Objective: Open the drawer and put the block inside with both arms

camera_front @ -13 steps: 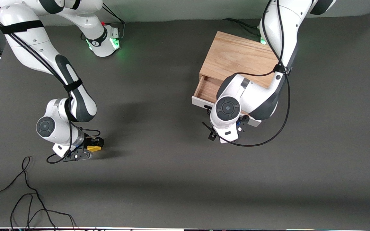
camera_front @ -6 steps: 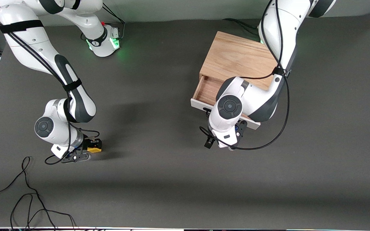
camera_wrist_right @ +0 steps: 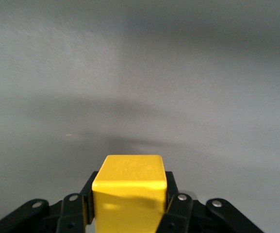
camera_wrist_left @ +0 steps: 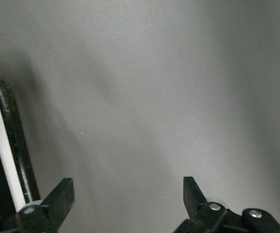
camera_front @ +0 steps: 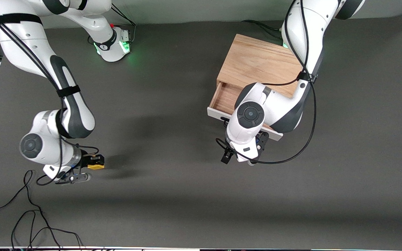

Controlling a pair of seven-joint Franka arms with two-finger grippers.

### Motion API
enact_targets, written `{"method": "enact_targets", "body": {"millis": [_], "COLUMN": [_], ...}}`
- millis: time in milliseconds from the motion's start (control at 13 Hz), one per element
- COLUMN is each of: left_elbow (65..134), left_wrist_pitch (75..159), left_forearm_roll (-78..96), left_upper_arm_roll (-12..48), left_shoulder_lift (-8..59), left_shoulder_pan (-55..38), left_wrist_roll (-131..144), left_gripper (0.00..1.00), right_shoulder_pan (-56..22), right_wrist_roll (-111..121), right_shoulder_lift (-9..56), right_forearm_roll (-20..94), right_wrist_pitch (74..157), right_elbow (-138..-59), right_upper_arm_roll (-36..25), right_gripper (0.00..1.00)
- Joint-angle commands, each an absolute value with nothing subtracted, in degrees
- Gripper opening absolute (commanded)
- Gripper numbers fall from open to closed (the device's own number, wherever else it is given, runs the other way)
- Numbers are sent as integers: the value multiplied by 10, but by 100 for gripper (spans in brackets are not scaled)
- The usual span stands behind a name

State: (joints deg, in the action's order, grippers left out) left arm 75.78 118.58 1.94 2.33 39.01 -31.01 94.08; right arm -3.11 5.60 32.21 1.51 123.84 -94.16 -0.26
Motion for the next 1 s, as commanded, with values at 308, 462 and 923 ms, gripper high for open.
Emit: {"method": "enact_targets", "body": {"millis": [308,462,923], "left_elbow": [744,747,781], "left_wrist_pitch": [1029,981,875], "left_forearm_roll": [18,35,40], "left_upper_arm_roll": [1,1,-4], "left_shoulder_lift": [302,270,180], "left_shoulder_pan": [-204,-151,-41], "left_wrist_roll": [733,613,303], "left_gripper": [100,100,100], "right_shoulder_pan": [-53,-90,-207], "right_wrist_roll": [-44,-121,-402], "right_shoulder_lift": [319,319,319], "right_forearm_roll": [19,29,115], "right_wrist_pitch": [962,911,857], "right_elbow": [-725,-678,-559], "right_upper_arm_roll": [6,10,23], "right_gripper": [24,24,24]}}
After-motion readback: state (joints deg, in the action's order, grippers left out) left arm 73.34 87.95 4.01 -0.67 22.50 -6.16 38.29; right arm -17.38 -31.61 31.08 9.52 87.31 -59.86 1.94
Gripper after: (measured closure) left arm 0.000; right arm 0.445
